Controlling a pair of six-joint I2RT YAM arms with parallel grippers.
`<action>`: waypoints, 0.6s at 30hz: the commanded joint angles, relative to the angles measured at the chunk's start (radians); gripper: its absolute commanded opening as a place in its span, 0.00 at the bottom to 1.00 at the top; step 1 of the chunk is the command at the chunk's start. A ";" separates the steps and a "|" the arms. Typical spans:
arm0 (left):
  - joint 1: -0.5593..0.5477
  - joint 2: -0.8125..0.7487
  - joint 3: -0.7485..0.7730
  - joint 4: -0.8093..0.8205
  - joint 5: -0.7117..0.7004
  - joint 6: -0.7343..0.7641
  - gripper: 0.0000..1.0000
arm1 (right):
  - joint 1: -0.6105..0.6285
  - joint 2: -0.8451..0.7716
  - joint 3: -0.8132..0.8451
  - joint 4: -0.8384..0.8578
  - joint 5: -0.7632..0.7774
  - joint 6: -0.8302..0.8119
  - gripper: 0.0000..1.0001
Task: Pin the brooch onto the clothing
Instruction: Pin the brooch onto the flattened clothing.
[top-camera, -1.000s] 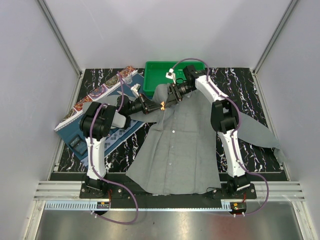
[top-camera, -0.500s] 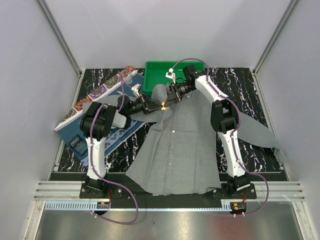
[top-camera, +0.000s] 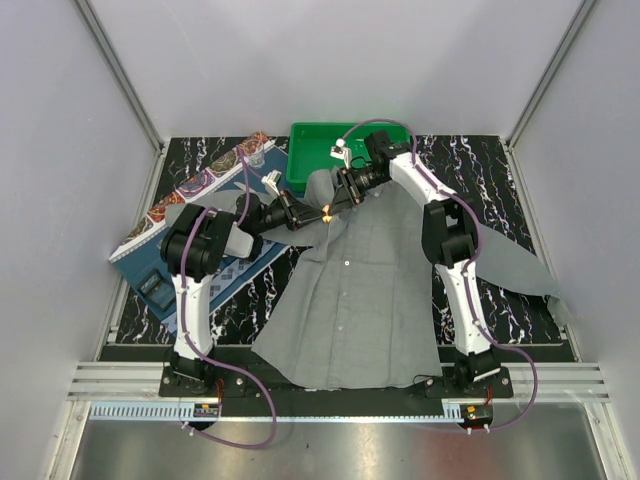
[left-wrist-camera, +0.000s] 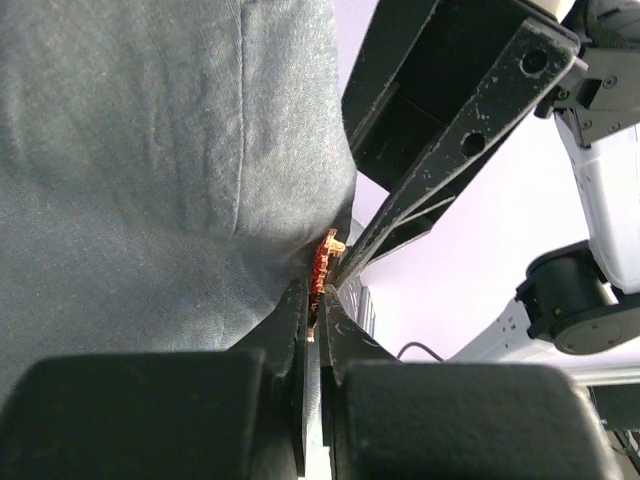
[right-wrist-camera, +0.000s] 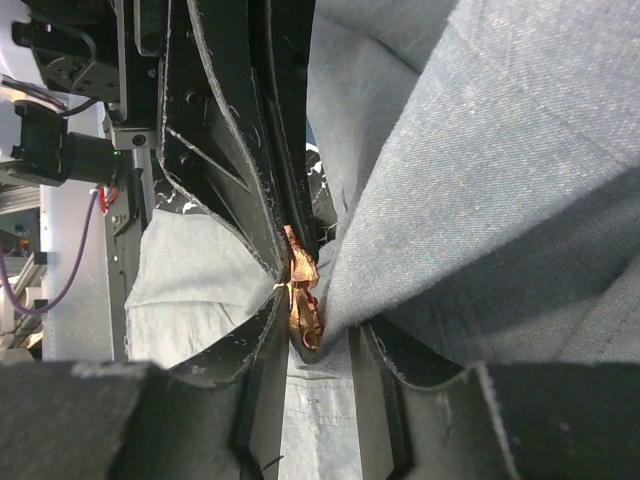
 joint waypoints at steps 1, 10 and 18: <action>-0.007 -0.046 -0.012 0.432 -0.028 0.004 0.00 | 0.007 -0.110 -0.075 0.133 0.104 0.027 0.34; -0.004 -0.033 -0.009 0.436 -0.037 -0.010 0.00 | 0.004 -0.147 -0.151 0.242 0.130 0.088 0.25; 0.004 -0.032 -0.011 0.450 -0.035 -0.016 0.00 | 0.006 -0.134 -0.134 0.242 0.150 0.105 0.18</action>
